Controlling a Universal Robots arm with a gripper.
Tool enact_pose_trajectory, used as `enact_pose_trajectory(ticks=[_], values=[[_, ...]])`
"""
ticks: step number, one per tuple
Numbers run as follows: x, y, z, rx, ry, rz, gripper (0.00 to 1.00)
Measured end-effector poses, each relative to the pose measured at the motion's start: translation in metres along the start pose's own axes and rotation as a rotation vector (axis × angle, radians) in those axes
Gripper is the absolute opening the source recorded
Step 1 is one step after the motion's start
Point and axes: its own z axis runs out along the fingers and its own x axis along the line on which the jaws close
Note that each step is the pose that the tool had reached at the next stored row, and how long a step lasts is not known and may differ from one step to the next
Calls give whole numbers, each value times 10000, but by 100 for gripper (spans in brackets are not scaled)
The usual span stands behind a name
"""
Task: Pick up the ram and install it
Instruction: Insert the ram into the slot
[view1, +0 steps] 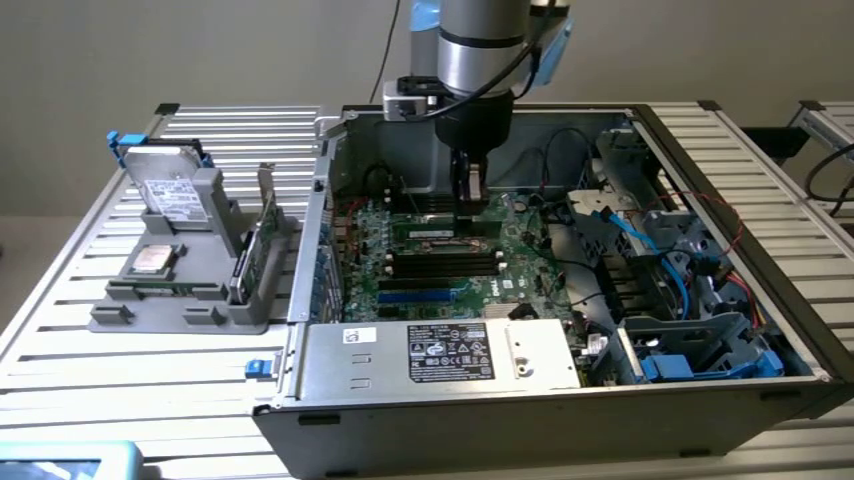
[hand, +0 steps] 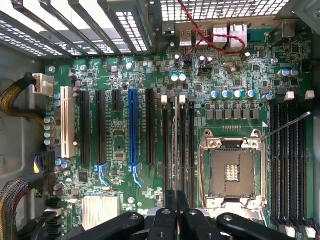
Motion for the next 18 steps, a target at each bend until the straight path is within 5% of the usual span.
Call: enact_pose_trajectory(ticks=[9,15,18], values=[[-10,-5,126,3,67,-1,13],[-11,-9,136,8,296,-8,13],[-13,-9,153,9,321,-18,13]])
